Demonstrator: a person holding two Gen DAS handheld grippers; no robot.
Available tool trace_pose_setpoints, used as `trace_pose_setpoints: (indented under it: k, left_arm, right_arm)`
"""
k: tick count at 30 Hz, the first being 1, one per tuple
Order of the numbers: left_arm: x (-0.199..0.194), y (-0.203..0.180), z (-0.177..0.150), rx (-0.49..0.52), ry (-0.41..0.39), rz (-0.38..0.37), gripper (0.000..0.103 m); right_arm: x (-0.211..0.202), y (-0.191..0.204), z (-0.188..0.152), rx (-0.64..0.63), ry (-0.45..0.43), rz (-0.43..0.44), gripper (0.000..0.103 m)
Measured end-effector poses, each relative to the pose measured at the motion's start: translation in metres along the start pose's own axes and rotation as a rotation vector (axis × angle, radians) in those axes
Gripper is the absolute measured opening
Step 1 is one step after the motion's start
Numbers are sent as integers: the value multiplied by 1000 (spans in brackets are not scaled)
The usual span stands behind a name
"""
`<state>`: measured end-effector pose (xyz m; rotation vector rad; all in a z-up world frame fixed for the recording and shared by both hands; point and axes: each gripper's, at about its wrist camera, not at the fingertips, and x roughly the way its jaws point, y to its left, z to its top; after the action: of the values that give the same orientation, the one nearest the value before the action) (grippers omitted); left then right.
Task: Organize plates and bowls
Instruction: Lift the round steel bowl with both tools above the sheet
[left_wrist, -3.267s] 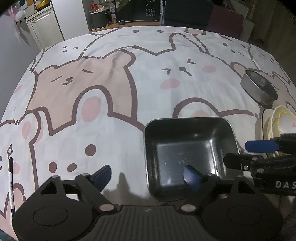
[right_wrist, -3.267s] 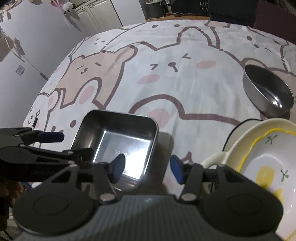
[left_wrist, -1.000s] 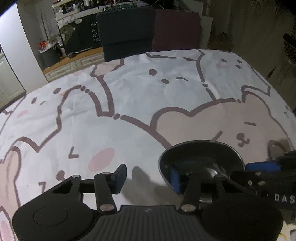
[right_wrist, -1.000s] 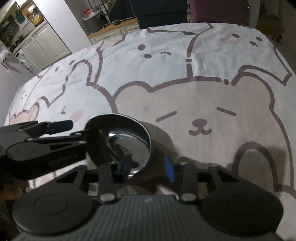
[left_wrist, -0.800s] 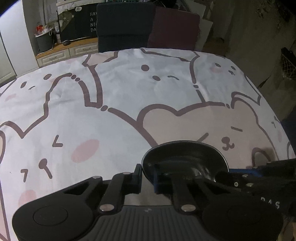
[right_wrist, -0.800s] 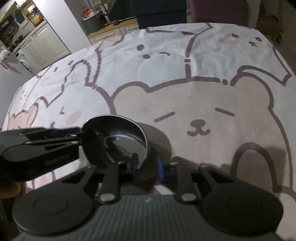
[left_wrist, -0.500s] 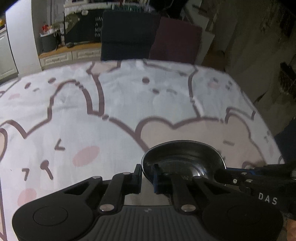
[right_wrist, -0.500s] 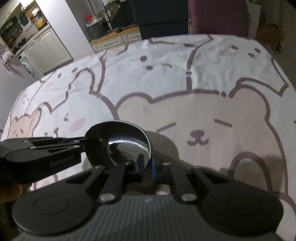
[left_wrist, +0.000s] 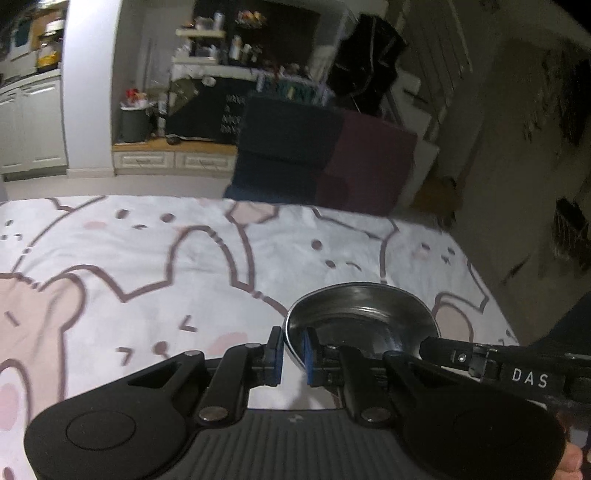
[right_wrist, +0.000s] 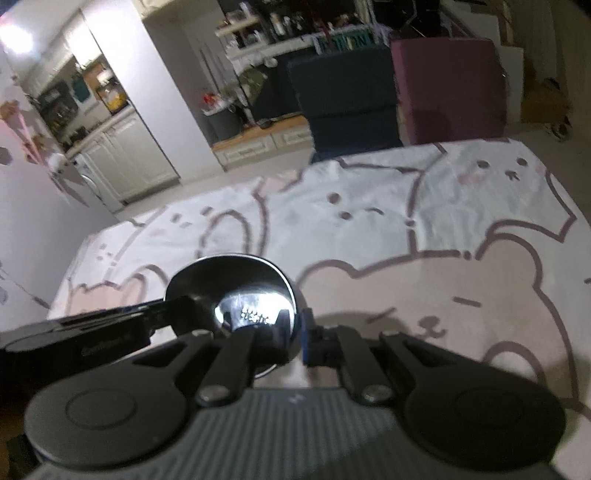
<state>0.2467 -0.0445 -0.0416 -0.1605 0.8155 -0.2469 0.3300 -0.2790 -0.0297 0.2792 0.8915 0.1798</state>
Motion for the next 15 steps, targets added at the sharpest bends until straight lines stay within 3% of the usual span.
trace_pose_setpoints:
  k: [15]
  left_arm:
    - [-106, 79, -35, -40, -85, 101, 12]
  right_arm:
    - [-8, 103, -47, -73, 1, 170, 7]
